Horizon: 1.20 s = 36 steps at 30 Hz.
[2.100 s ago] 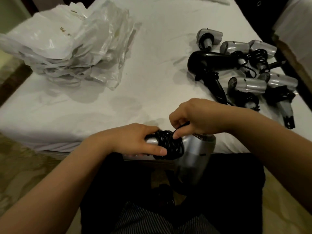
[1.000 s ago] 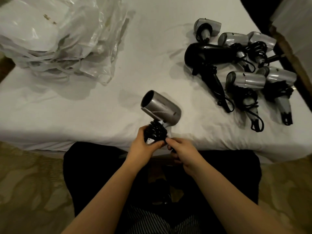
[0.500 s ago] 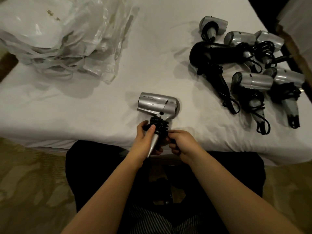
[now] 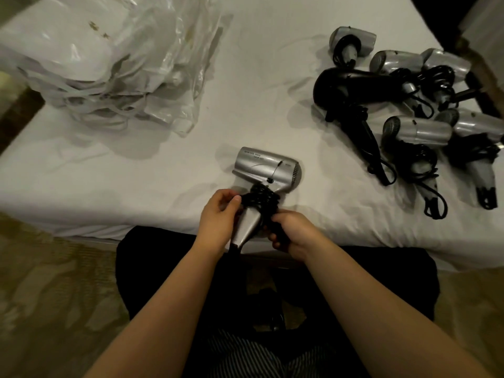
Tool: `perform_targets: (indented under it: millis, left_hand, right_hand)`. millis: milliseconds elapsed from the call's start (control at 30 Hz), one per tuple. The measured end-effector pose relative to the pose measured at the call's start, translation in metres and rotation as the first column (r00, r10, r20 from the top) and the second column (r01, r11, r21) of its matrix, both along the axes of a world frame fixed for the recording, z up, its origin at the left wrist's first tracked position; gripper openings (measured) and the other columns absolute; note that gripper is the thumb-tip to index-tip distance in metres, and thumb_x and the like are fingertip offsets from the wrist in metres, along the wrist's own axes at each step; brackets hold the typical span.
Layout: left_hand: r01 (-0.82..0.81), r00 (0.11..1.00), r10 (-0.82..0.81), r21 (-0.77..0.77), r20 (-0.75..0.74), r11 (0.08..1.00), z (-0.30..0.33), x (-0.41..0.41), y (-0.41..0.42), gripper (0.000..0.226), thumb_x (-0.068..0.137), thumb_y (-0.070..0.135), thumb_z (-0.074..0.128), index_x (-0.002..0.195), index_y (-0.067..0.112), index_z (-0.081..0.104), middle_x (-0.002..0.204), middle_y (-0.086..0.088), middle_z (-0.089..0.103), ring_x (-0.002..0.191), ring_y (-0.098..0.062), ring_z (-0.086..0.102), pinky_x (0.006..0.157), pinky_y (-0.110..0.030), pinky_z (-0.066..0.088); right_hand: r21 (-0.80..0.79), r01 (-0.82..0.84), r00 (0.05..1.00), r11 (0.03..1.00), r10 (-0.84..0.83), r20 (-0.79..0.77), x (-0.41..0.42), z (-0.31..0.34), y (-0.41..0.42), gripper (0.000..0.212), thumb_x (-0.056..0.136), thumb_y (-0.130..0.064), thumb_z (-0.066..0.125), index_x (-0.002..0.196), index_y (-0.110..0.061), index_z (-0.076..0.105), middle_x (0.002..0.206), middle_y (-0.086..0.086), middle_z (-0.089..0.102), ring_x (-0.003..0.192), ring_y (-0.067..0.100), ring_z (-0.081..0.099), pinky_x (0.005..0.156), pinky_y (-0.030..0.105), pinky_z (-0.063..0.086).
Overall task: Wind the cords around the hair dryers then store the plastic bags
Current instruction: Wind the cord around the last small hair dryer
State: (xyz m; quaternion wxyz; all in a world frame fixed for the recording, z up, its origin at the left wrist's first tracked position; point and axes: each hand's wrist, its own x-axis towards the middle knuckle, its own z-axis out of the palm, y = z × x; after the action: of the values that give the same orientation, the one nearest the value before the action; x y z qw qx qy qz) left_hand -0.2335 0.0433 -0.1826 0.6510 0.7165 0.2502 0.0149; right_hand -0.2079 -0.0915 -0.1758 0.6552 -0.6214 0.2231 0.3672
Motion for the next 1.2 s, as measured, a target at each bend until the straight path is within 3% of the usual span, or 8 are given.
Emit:
perform_targets:
  millis: [200, 400, 467, 600, 800, 900, 1067, 1200]
  left_hand:
    - [-0.021, 1.000, 0.023, -0.324, 0.004, 0.946, 0.003, 0.001, -0.004, 0.032, 0.096, 0.002, 0.040, 0.100, 0.024, 0.062, 0.099, -0.004, 0.064, 0.085, -0.015, 0.062, 0.071, -0.023, 0.051]
    - [0.111, 0.992, -0.118, 0.143, 0.041, 0.984, 0.008, 0.009, 0.003, 0.028, 0.090, 0.004, 0.048, 0.084, 0.031, 0.053, 0.099, -0.001, 0.056, 0.080, -0.015, 0.058, 0.072, -0.024, 0.050]
    - [0.149, 0.977, -0.199, 0.419, 0.079, 0.896, 0.011, 0.014, 0.007, 0.022, 0.086, 0.005, 0.053, 0.083, 0.027, 0.051, 0.100, 0.001, 0.050, 0.085, -0.012, 0.055, 0.073, -0.018, 0.042]
    - [0.191, 0.867, -0.479, 0.798, 0.136, 0.571, 0.021, 0.021, 0.016, 0.010, 0.076, 0.001, 0.061, 0.083, 0.008, 0.058, 0.090, -0.007, 0.055, 0.087, -0.027, 0.051, 0.070, -0.030, 0.038]
    - [0.222, 0.621, -0.784, 0.957, 0.010, 0.188, 0.050, 0.035, 0.020, 0.031, 0.075, 0.017, 0.047, 0.096, 0.008, 0.068, 0.082, -0.011, 0.068, 0.060, -0.031, 0.063, 0.046, -0.030, 0.047]
    - [0.264, 0.557, -0.820, 0.964, -0.130, 0.026, 0.059, 0.042, 0.027, 0.032, 0.068, 0.000, 0.066, 0.098, 0.009, 0.072, 0.093, -0.012, 0.071, 0.055, -0.034, 0.064, 0.045, -0.028, 0.042]
    - [0.214, 0.550, -0.820, 0.976, -0.157, -0.043, 0.062, 0.045, 0.031, 0.048, 0.061, -0.002, 0.079, 0.105, 0.011, 0.067, 0.087, -0.014, 0.065, 0.044, -0.031, 0.056, 0.039, -0.024, 0.030]
    - [0.247, 0.574, -0.813, 0.967, -0.100, 0.055, 0.062, 0.045, 0.028, 0.030, 0.081, 0.009, 0.068, 0.110, 0.018, 0.064, 0.098, -0.002, 0.069, 0.069, -0.029, 0.065, 0.048, -0.027, 0.037]
  right_hand:
    - [0.117, 0.033, 0.998, 0.993, -0.026, -0.063, -0.001, 0.000, -0.007, 0.028, 0.096, -0.006, 0.031, 0.077, -0.015, 0.051, 0.057, 0.003, 0.047, 0.034, 0.008, 0.034, 0.038, 0.015, 0.024]
    - [0.176, 0.035, 0.996, 0.984, -0.019, -0.089, -0.002, 0.000, -0.006, 0.027, 0.095, -0.007, 0.032, 0.080, -0.013, 0.053, 0.056, 0.003, 0.050, 0.033, 0.008, 0.032, 0.037, 0.015, 0.024]
    - [0.181, 0.045, 0.995, 0.982, -0.029, -0.090, -0.001, 0.001, -0.005, 0.027, 0.095, -0.007, 0.031, 0.079, -0.012, 0.053, 0.054, 0.003, 0.051, 0.033, 0.007, 0.032, 0.037, 0.016, 0.024]
    - [0.146, 0.043, 0.996, 0.988, -0.031, -0.083, 0.002, 0.007, -0.004, 0.027, 0.093, -0.004, 0.029, 0.076, -0.011, 0.049, 0.054, 0.005, 0.050, 0.032, 0.007, 0.032, 0.037, 0.016, 0.022]
    - [0.060, 0.006, 1.000, 0.998, -0.005, -0.022, 0.004, 0.014, 0.003, 0.022, 0.093, -0.002, 0.032, 0.079, -0.005, 0.049, 0.058, 0.009, 0.050, 0.038, 0.011, 0.033, 0.039, 0.018, 0.024]
    - [0.061, 0.006, 1.000, 0.998, -0.006, -0.013, 0.005, 0.015, 0.000, 0.023, 0.094, -0.004, 0.033, 0.082, -0.006, 0.052, 0.057, 0.007, 0.052, 0.042, 0.012, 0.033, 0.041, 0.019, 0.025]
    - [-0.019, -0.024, 0.997, 1.000, 0.025, 0.071, 0.004, 0.018, -0.014, 0.018, 0.093, -0.011, 0.046, 0.084, -0.010, 0.061, 0.066, 0.007, 0.059, 0.049, 0.013, 0.038, 0.046, 0.021, 0.030]
    - [-0.058, -0.041, 0.993, 0.997, 0.047, 0.110, 0.004, 0.015, -0.017, 0.018, 0.093, -0.010, 0.047, 0.082, -0.012, 0.060, 0.069, 0.007, 0.059, 0.051, 0.014, 0.039, 0.046, 0.022, 0.031]
